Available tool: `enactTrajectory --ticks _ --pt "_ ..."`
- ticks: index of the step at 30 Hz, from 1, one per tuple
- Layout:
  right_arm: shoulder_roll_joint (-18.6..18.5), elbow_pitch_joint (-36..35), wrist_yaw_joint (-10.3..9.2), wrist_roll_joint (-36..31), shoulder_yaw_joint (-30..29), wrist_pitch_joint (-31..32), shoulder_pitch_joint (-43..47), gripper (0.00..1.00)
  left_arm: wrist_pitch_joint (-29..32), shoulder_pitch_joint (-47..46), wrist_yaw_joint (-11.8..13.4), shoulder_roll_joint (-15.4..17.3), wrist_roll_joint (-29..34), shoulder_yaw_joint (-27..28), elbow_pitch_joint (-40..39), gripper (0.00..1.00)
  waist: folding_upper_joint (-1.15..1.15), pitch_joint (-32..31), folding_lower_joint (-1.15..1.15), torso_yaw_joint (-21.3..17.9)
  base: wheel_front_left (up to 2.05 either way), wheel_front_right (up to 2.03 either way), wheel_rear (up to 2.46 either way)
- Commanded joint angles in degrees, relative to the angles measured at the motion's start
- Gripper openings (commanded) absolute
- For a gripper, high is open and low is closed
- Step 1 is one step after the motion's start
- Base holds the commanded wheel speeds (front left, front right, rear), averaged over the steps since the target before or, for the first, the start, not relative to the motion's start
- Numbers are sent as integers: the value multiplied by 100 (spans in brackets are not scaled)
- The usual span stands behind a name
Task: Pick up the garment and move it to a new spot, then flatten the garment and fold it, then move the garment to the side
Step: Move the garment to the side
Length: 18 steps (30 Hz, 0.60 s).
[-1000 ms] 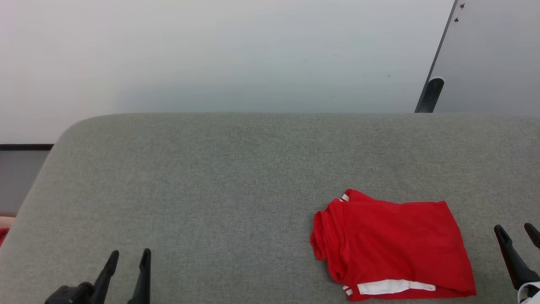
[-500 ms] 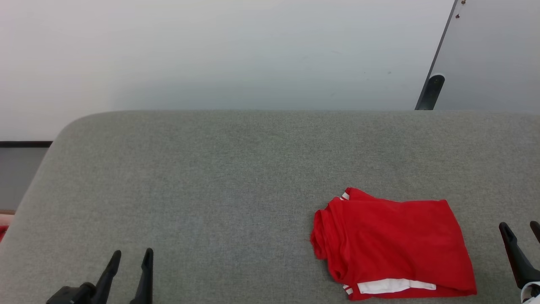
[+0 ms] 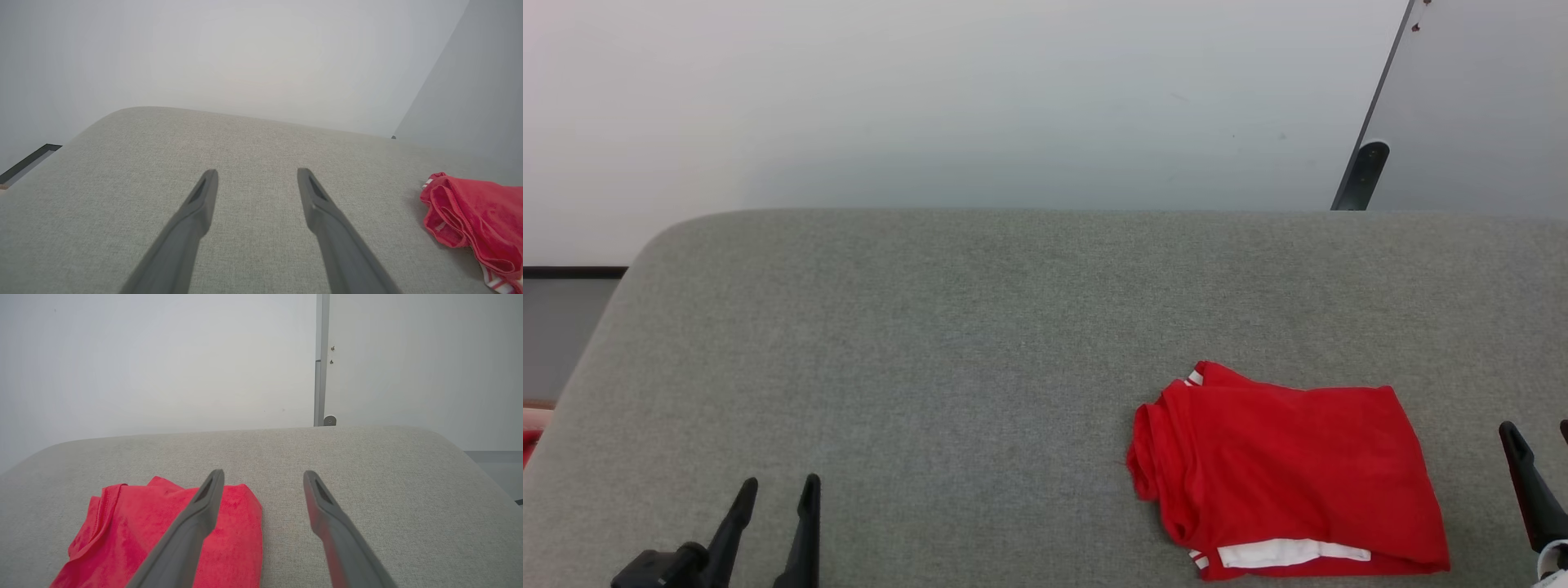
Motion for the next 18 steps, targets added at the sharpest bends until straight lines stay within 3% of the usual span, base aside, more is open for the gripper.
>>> enactTrajectory --ticks 1,12,16,18 --pt "37 -26 -2 -41 -35 31 29 100 -3 18 38 21 -31 -8 -23 100 -1 -1 0 7 0 0 0" --pt "-41 -56 -2 -78 -11 233 -159 100 31 -23 65 3 -34 -103 -88 100 -1 27 0 142 0 0 0" --pt "-186 92 -2 -24 191 819 -331 100 39 -77 66 -19 -34 -139 -101 100 -1 84 0 228 0 0 0" --pt "-317 250 -2 16 336 1431 -533 100 26 -136 61 -49 -39 -165 -100 100 -1 163 0 293 0 0 0"
